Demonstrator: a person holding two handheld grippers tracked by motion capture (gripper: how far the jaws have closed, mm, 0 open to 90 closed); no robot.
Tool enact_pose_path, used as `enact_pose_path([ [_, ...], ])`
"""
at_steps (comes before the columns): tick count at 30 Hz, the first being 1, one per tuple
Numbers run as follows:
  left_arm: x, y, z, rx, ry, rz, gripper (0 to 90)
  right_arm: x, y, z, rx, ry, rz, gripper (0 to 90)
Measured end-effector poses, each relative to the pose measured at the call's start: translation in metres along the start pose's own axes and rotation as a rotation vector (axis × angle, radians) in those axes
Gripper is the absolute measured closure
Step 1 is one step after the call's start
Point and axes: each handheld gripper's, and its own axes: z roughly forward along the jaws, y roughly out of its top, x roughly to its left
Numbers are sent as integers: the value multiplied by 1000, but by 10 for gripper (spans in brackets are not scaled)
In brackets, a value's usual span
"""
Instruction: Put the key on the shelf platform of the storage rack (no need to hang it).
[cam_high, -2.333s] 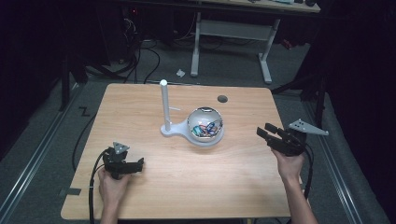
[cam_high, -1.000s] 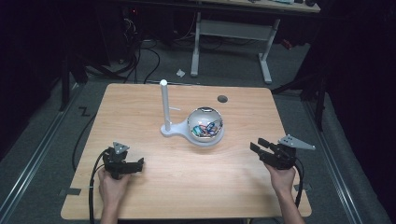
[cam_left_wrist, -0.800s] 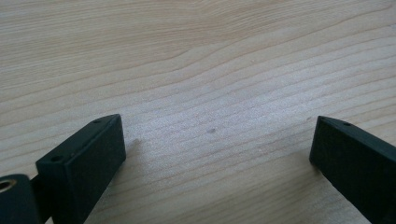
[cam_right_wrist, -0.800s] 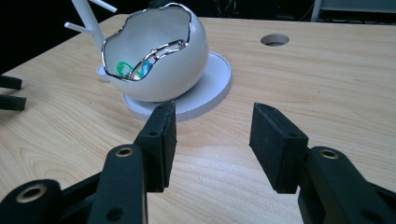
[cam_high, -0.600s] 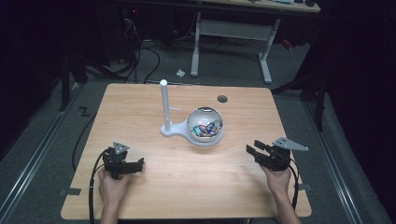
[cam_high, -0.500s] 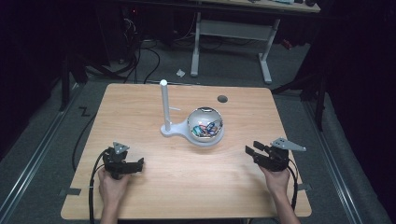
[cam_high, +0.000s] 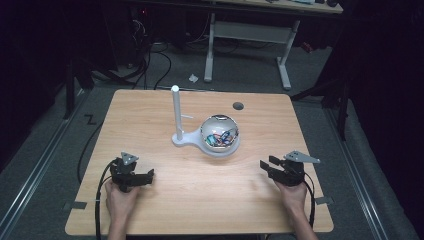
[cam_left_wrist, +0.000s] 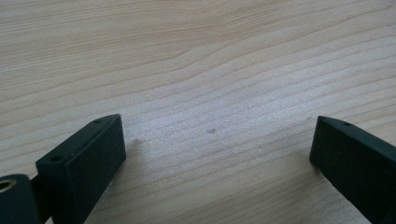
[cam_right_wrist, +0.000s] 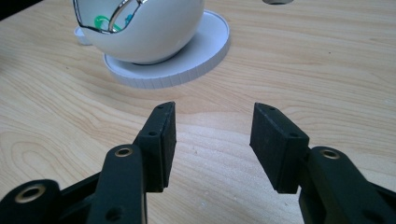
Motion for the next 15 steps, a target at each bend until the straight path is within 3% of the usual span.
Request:
enact_pose_path([
  [15, 0, 0, 0, 0, 0, 0, 37, -1, -6, 18, 66, -27, -10, 492],
])
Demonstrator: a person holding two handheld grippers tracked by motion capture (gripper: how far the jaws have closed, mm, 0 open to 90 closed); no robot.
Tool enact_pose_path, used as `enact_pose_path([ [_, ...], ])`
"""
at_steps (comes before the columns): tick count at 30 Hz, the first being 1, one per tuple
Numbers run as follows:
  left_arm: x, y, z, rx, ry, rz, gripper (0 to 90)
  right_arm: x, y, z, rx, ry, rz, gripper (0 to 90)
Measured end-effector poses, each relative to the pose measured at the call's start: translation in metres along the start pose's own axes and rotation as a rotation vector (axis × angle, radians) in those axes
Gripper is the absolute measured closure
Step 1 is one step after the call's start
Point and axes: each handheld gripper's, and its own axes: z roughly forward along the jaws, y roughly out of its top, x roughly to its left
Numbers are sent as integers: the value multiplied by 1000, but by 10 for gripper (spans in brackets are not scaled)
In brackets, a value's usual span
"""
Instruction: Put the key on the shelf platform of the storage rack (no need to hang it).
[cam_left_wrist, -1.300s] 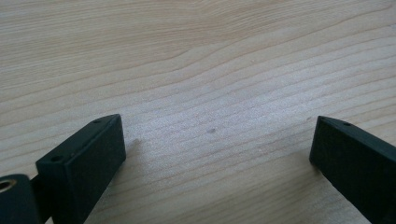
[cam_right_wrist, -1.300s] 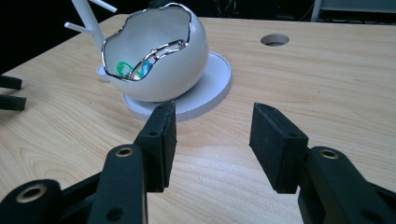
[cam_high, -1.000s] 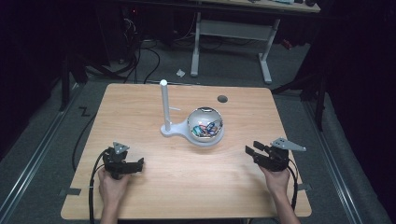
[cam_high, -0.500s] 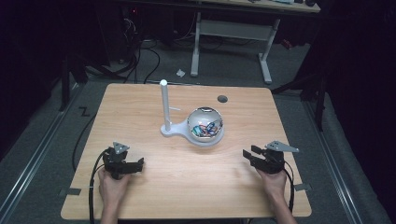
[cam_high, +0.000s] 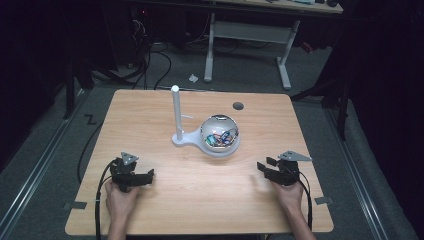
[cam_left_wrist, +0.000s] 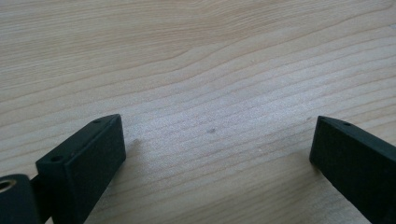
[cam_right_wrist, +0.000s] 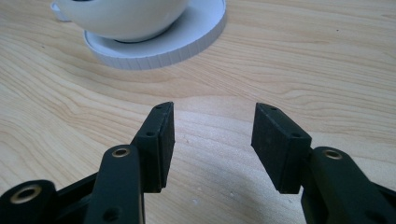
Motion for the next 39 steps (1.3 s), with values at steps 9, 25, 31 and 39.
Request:
enact_pose_path([
  [9, 0, 0, 0, 0, 0, 0, 37, 0, -1, 6, 31, -39, -12, 484],
  [25, 0, 0, 0, 0, 1, -3, 37, 0, -4, 14, 66, -73, -36, 476],
  [31, 0, 0, 0, 0, -1, 0, 37, -1, -5, 16, 79, -80, -46, 471],
  [39, 0, 0, 0, 0, 0, -1, 38, 0, -10, 20, 97, -96, -58, 458],
])
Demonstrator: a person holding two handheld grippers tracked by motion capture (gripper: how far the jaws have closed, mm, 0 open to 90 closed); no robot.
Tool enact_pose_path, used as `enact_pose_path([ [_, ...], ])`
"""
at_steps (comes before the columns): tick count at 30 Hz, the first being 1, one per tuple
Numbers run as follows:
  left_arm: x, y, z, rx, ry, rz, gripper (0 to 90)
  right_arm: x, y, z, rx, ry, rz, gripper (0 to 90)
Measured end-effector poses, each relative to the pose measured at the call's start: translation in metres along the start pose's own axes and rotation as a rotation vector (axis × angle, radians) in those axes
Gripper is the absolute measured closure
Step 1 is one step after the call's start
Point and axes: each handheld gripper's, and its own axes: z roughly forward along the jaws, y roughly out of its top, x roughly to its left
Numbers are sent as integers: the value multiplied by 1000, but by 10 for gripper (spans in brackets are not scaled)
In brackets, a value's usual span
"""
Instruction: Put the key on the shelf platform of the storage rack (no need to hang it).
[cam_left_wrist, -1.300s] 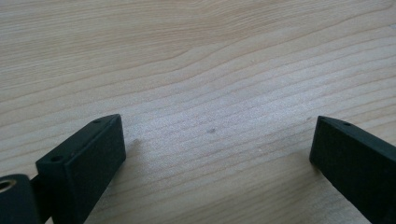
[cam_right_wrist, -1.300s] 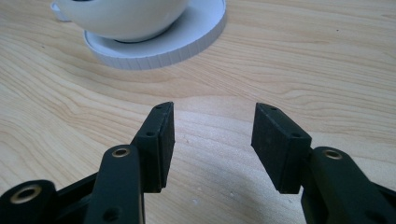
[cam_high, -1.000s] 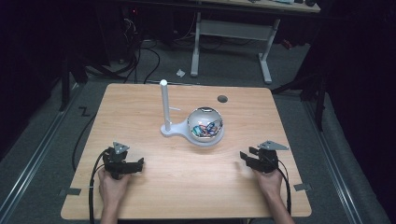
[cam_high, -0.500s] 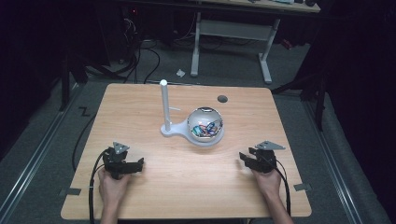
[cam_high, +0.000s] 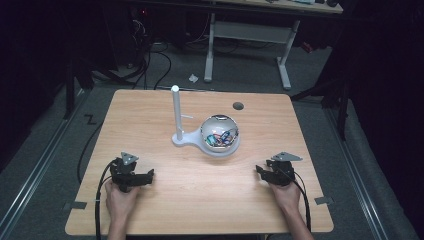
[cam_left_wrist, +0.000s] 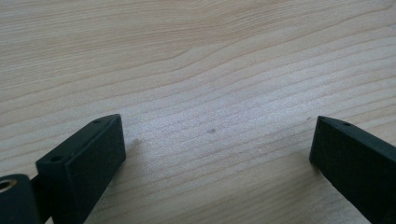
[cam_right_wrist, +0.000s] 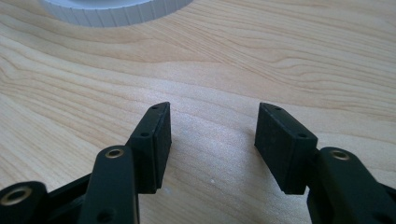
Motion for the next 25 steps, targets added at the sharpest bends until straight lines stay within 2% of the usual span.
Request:
enact_pose_path([
  [4, 0, 0, 0, 0, 0, 0, 38, 2, 0, 0, 6, -22, -17, 433],
  [25, 0, 0, 0, -1, 1, -2, 39, 1, 0, 0, 8, -24, -11, 413],
])
